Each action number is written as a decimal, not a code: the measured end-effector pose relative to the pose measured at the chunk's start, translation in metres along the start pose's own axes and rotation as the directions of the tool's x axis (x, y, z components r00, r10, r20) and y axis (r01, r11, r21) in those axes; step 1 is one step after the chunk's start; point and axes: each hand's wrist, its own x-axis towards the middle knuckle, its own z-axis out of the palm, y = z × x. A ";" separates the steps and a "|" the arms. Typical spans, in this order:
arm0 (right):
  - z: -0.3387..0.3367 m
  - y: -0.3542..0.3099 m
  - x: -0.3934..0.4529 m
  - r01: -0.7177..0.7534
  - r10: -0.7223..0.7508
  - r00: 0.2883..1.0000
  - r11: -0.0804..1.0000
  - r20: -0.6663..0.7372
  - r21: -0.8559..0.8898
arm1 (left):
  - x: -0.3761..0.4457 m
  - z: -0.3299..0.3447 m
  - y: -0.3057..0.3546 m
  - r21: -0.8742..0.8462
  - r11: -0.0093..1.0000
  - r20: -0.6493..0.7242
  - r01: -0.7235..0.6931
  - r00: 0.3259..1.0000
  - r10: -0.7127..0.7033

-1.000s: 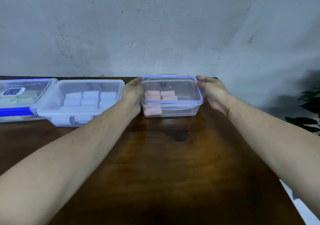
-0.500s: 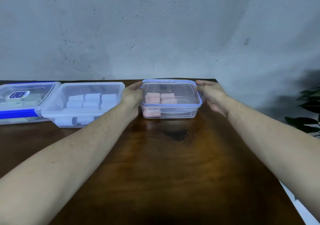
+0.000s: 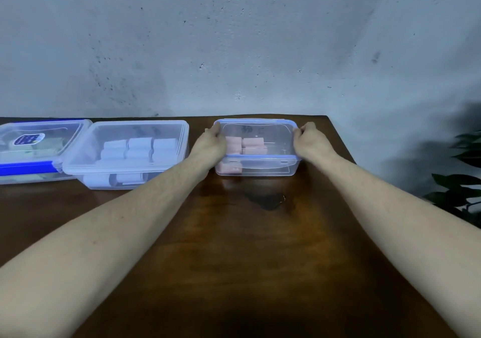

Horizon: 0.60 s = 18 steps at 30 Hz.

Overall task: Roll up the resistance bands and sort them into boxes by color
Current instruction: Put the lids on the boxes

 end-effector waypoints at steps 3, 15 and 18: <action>0.005 0.006 0.002 -0.033 0.030 0.999 0.992 0.027 0.125 | -0.003 0.005 -0.001 0.015 0.999 0.021 -0.037 0.999 0.037; -0.001 -0.001 0.008 -0.014 0.009 1.000 0.956 -0.020 -0.294 | 0.005 0.006 -0.005 0.010 0.999 -0.032 0.033 0.999 -0.032; -0.002 -0.003 0.007 -0.008 -0.001 1.000 0.930 -0.025 -0.367 | 0.010 0.006 -0.009 0.039 0.996 -0.052 0.081 0.996 -0.079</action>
